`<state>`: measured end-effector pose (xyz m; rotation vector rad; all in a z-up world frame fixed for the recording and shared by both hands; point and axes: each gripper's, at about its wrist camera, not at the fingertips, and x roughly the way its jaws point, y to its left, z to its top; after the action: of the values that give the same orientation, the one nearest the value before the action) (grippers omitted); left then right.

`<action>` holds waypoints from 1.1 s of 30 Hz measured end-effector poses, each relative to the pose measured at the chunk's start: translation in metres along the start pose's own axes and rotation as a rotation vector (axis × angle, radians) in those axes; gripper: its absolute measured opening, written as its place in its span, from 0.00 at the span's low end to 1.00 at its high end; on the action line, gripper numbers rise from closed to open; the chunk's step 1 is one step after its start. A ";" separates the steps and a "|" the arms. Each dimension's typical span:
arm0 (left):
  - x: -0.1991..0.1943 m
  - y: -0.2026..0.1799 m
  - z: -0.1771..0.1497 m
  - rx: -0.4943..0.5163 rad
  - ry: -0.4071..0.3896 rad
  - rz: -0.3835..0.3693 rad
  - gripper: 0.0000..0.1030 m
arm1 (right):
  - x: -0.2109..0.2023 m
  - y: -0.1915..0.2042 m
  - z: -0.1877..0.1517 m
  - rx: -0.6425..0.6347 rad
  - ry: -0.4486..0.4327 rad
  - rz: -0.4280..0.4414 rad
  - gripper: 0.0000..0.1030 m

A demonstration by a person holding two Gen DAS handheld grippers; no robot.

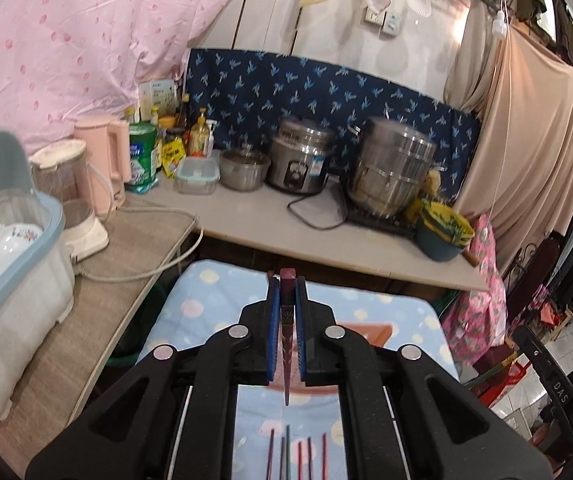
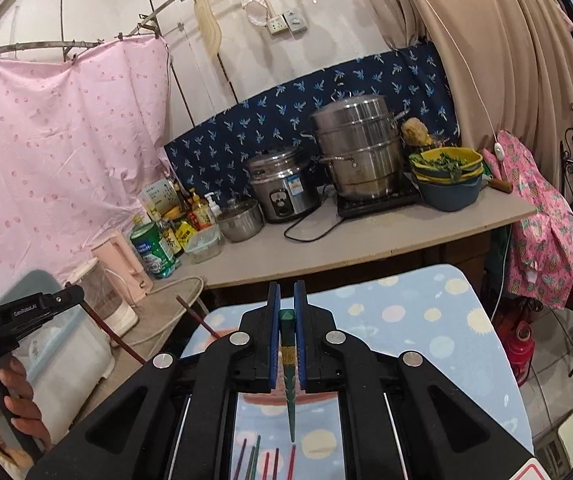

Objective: Organize utensils
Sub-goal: 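Lift both held chopsticks and carry them over the pink basket, then lower the chopsticks into the basket and open both tools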

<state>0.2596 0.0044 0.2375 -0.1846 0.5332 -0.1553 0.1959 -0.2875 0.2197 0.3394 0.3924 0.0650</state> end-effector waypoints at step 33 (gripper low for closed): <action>0.105 0.005 -0.006 -0.018 0.078 0.048 0.07 | 0.136 0.011 0.003 -0.045 0.100 -0.059 0.07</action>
<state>0.3462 -0.0123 0.1803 -0.1840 0.6168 -0.1112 0.3231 -0.2610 0.1765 0.2811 0.4986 0.0333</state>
